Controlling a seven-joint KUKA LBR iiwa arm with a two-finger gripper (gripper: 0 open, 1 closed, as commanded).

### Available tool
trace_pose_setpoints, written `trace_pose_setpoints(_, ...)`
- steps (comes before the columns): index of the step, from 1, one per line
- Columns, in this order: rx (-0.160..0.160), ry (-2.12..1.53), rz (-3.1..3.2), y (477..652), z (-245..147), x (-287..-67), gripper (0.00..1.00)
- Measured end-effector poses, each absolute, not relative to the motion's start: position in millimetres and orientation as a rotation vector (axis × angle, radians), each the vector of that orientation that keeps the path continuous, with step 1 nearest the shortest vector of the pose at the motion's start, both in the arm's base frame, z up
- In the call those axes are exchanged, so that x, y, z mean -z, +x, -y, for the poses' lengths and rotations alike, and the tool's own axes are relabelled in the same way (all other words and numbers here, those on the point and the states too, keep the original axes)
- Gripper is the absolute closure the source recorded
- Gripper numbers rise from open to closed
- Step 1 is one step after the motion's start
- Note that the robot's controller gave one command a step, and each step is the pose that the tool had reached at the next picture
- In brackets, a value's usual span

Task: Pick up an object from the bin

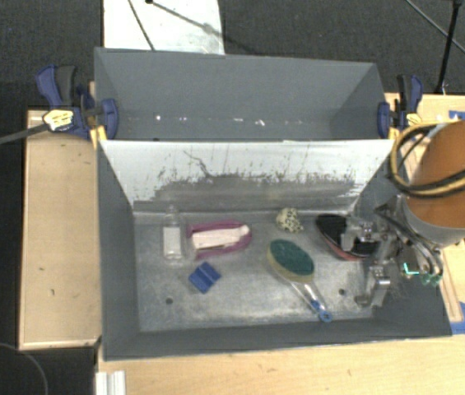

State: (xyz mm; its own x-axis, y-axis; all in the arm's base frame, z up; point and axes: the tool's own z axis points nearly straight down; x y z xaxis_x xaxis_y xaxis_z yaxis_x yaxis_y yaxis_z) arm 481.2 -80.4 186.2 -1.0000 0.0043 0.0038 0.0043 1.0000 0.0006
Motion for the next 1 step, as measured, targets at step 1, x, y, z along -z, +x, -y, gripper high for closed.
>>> trace_pose_setpoints(1, -0.002, -0.26, 3.154, 565.8, 131.7, -73.8, 0.0)
